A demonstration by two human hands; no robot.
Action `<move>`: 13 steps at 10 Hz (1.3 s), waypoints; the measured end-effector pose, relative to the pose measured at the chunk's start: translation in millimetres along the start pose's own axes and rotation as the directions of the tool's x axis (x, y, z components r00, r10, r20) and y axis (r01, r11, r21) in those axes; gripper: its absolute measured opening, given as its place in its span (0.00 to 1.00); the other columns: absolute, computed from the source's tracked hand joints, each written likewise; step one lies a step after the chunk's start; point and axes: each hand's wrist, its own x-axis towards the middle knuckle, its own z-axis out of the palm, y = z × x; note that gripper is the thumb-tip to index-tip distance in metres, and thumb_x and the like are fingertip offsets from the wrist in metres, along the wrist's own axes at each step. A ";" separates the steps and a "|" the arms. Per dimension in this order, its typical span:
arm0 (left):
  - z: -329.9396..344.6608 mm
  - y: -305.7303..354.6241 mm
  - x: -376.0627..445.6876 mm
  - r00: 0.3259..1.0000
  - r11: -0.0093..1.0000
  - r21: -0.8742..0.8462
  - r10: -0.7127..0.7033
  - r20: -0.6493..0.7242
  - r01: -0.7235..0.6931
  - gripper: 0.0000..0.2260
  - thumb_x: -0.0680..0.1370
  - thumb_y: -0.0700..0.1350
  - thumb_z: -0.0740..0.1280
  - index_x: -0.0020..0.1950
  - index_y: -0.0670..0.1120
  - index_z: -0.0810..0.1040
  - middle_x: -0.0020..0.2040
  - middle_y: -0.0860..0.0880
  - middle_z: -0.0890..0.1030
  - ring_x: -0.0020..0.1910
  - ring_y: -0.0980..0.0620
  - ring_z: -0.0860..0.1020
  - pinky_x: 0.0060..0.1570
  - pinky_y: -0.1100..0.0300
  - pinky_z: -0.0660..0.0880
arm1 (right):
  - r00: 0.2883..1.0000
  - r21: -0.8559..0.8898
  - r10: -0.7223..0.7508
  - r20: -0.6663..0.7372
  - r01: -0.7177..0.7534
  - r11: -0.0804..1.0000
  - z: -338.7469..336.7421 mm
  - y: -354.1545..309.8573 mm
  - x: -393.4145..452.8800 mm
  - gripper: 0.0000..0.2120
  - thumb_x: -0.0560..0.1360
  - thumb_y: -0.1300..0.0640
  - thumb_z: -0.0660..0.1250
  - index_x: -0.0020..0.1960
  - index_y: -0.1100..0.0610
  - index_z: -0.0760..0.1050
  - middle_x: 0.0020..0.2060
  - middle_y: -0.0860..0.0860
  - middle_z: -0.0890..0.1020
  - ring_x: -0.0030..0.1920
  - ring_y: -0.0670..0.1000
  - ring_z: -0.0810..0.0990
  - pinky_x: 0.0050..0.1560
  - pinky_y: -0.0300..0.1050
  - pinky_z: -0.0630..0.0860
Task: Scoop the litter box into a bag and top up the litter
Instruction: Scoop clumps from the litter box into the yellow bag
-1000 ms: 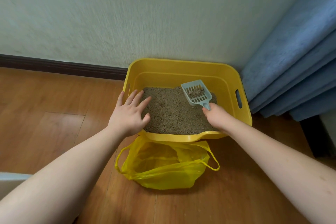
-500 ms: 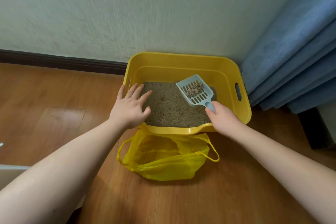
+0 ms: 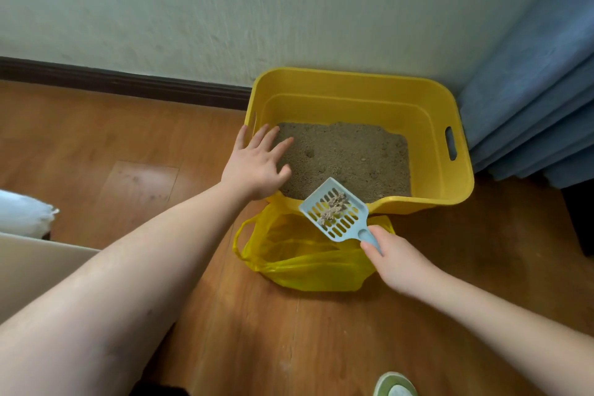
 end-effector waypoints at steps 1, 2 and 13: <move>-0.2 0.1 0.3 1.000 1.000 -0.005 0.004 -0.005 -0.004 0.28 0.78 0.61 0.46 0.79 0.58 0.55 0.80 0.47 0.54 0.79 0.48 0.48 0.75 0.40 0.39 | 1.000 -0.170 -0.029 0.006 0.030 0.985 13.9 6.5 4.6 0.11 0.82 0.51 0.55 0.59 0.55 0.69 0.53 0.53 0.78 0.53 0.56 0.77 0.50 0.50 0.73; -0.3 -0.7 0.7 1.000 1.000 -0.007 0.009 -0.003 -0.009 0.28 0.78 0.61 0.46 0.78 0.58 0.55 0.80 0.47 0.54 0.79 0.48 0.49 0.75 0.39 0.39 | 0.994 -0.357 -0.109 0.006 0.104 0.928 21.8 11.4 11.6 0.16 0.82 0.52 0.53 0.67 0.56 0.66 0.61 0.52 0.76 0.61 0.55 0.74 0.59 0.50 0.70; 0.1 -0.5 2.1 1.000 1.000 -0.007 0.001 -0.008 -0.002 0.28 0.79 0.61 0.46 0.79 0.58 0.54 0.80 0.48 0.53 0.79 0.49 0.47 0.75 0.40 0.38 | 0.826 -0.578 -0.396 -0.402 0.107 0.809 -37.8 7.3 23.9 0.13 0.79 0.52 0.59 0.55 0.59 0.76 0.41 0.54 0.79 0.40 0.57 0.77 0.38 0.49 0.70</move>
